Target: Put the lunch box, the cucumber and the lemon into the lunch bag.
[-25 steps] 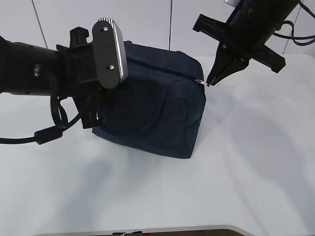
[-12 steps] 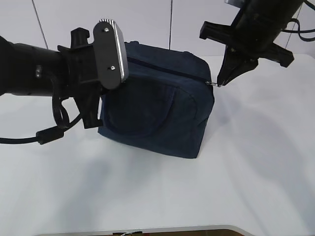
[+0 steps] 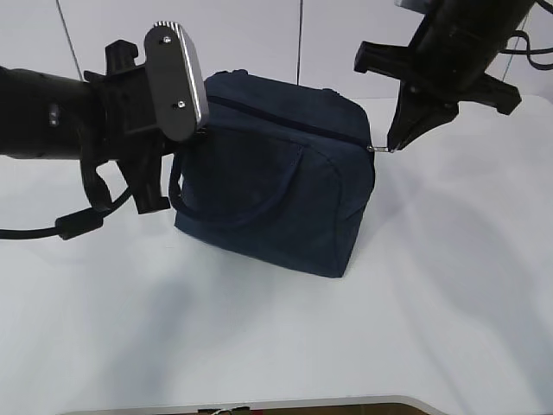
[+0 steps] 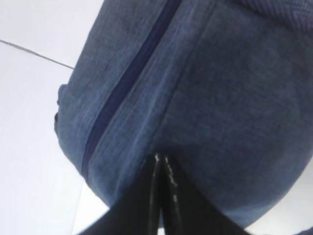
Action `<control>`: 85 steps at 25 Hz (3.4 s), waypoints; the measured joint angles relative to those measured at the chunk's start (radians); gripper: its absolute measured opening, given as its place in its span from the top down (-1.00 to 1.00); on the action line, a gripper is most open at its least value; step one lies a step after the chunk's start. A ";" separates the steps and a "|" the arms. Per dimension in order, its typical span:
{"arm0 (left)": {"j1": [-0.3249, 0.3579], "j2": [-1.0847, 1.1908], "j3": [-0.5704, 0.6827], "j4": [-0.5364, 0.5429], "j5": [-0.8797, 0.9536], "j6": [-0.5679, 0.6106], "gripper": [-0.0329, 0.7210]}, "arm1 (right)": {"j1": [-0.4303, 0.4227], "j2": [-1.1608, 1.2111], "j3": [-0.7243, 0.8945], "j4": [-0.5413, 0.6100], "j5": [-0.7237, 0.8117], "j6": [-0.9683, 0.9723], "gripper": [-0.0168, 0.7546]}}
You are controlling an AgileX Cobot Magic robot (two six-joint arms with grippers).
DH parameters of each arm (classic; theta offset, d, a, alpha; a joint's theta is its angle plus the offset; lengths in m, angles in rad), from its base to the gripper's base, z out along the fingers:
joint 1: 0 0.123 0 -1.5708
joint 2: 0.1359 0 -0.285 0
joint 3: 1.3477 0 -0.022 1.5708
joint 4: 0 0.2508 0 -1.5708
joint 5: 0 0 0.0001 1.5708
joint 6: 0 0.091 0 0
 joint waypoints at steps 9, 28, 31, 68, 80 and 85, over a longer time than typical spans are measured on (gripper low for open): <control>0.050 0.000 0.000 -0.006 -0.003 0.000 0.99 | 0.000 0.002 0.000 -0.073 -0.004 -0.014 0.95; 0.033 -0.068 -0.002 -0.015 -0.003 0.000 0.29 | 0.000 0.023 0.000 -0.048 -0.004 -0.086 0.95; -0.016 -0.074 -0.024 -0.015 0.039 0.000 0.08 | 0.000 0.023 0.000 -0.024 -0.004 -0.123 0.95; -0.082 0.220 -0.391 -0.374 0.444 0.364 0.01 | -0.002 0.025 0.000 0.080 -0.003 -0.226 0.95; -0.064 0.223 -0.393 -0.307 0.386 0.366 0.92 | -0.002 0.025 0.000 0.086 -0.003 -0.227 0.95; -0.064 0.223 -0.397 -0.305 0.384 0.366 0.99 | -0.002 0.025 0.000 0.086 -0.003 -0.227 0.95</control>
